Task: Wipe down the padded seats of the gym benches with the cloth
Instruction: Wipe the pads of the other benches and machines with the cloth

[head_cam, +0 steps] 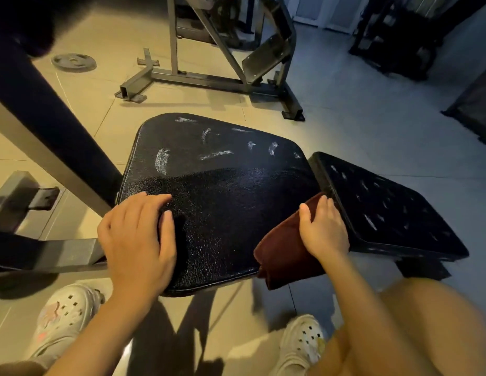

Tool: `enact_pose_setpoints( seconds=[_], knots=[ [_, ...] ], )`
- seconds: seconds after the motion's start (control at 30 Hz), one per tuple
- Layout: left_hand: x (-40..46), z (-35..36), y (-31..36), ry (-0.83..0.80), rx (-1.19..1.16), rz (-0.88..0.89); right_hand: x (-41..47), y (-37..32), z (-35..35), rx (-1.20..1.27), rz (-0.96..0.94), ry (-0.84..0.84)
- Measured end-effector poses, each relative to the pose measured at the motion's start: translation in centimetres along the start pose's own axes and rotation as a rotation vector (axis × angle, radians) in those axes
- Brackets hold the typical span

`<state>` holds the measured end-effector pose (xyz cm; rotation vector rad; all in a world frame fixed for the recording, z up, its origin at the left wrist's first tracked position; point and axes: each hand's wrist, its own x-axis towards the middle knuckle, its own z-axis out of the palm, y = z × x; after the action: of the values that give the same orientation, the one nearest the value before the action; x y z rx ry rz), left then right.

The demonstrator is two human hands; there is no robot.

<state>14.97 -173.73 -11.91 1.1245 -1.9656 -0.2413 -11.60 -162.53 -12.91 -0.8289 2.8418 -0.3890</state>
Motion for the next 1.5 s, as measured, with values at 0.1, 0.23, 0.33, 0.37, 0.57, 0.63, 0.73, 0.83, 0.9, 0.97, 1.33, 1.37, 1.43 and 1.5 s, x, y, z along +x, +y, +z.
enact_pose_setpoints(
  seconds=[0.1, 0.23, 0.33, 0.37, 0.57, 0.63, 0.73, 0.83, 0.9, 0.97, 1.33, 1.37, 1.43, 1.5],
  knots=[
    [0.0, -0.1, 0.0, 0.006, -0.016, -0.014, -2.3, 0.1, 0.4, -0.024, -0.022, 0.035],
    [-0.1, -0.2, 0.0, 0.018, -0.043, -0.025, -6.1, 0.0, 1.6, -0.022, -0.109, 0.086],
    [-0.1, -0.3, -0.1, 0.001, -0.061, -0.043, -8.7, -0.5, 2.3, 0.02, -0.148, 0.096],
    [0.0, -0.4, -0.2, -0.002, -0.078, -0.049, -9.5, -0.8, 2.5, 0.045, -0.162, 0.095],
    [0.1, -1.7, -1.0, 0.016, -0.184, -0.066, -11.1, 1.0, 1.7, 0.003, -0.394, 0.026],
    [-0.3, -2.1, -1.4, -0.006, -0.168, -0.05, -9.0, 1.8, 1.2, -0.013, -0.346, 0.044],
    [-1.1, -2.9, -2.0, -0.04, -0.152, -0.01, -5.1, 1.6, 0.6, -0.011, -0.175, 0.027],
    [-2.0, -3.3, -2.6, -0.09, -0.136, 0.03, -1.7, 1.7, -0.6, -0.031, -0.141, -0.045],
    [-2.7, -3.4, -3.0, -0.117, -0.132, 0.032, -0.3, 1.9, -1.1, 0.023, -0.129, -0.067],
    [-3.0, -3.2, -3.4, -0.133, -0.143, 0.04, -0.1, 1.8, -0.9, 0.103, -0.075, -0.044],
    [-0.4, -2.1, -6.4, -0.071, -0.402, -0.183, -7.1, -2.2, 3.2, 0.315, 0.058, 0.27],
    [-0.4, -2.3, -6.0, -0.078, -0.429, -0.198, -8.1, -2.8, 3.7, 0.33, 0.029, 0.296],
    [-0.7, -2.8, -5.4, -0.099, -0.483, -0.221, -10.2, -4.2, 4.9, 0.381, -0.037, 0.359],
    [-1.5, -3.4, -5.0, -0.131, -0.479, -0.21, -12.0, -5.6, 5.8, 0.44, -0.083, 0.421]
  ],
)
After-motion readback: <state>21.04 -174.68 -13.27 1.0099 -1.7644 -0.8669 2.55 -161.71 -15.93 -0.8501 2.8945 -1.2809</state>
